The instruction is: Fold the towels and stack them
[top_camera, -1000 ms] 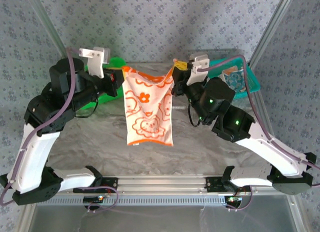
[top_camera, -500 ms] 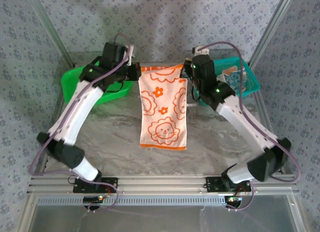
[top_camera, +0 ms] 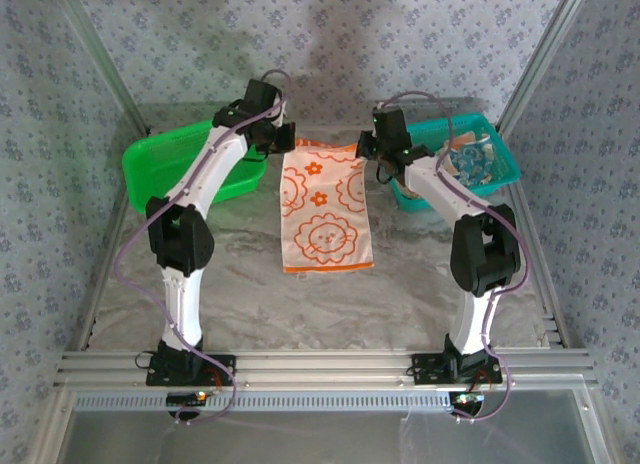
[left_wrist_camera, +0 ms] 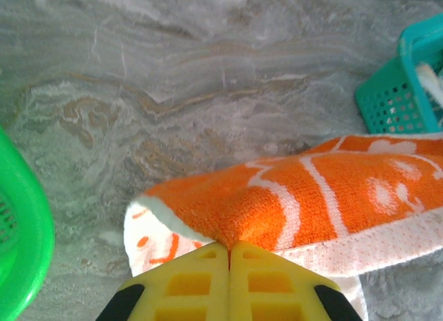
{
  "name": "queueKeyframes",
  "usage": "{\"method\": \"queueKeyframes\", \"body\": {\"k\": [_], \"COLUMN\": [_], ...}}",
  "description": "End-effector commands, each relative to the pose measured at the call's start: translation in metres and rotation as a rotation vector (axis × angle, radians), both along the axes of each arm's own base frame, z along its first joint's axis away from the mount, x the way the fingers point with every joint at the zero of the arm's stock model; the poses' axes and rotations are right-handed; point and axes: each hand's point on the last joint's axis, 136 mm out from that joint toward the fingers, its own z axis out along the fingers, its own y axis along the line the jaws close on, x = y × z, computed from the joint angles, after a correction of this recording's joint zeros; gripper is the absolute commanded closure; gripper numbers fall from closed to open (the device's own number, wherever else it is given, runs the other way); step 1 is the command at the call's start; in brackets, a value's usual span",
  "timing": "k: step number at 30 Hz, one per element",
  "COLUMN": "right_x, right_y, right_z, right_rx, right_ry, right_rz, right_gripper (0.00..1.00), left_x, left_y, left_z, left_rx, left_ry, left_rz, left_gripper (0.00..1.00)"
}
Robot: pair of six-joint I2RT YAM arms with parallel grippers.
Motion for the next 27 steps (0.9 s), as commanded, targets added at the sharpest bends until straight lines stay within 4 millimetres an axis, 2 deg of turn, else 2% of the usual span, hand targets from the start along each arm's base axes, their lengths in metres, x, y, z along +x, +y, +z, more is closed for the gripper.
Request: {"method": "queueKeyframes", "body": {"k": [1, 7, 16, 18, 19, 27], "right_x": [-0.010, -0.039, -0.084, -0.090, -0.100, -0.130], "right_y": [0.001, 0.004, 0.004, 0.004, 0.002, 0.004], "right_z": [-0.012, -0.043, -0.067, -0.067, -0.080, -0.085], "right_rx": [0.032, 0.016, -0.036, -0.039, -0.053, -0.083], "right_ry": [0.030, 0.103, 0.168, 0.170, 0.201, 0.220], "right_rz": [0.007, 0.022, 0.039, 0.045, 0.049, 0.066], "right_gripper": [1.00, 1.00, 1.00, 1.00, 1.00, 1.00], "left_x": [-0.015, -0.046, -0.096, -0.107, -0.110, -0.140], "left_y": [0.003, 0.012, 0.021, 0.021, 0.019, 0.016], "left_z": [-0.003, -0.032, -0.051, -0.056, -0.057, -0.066], "left_rx": [-0.015, -0.034, -0.066, -0.064, -0.066, -0.059], "left_ry": [0.034, 0.124, 0.194, 0.216, 0.212, 0.223], "left_rz": [-0.003, 0.041, 0.093, 0.098, 0.099, 0.099], "left_gripper": [1.00, 1.00, 1.00, 1.00, 1.00, 1.00]}}
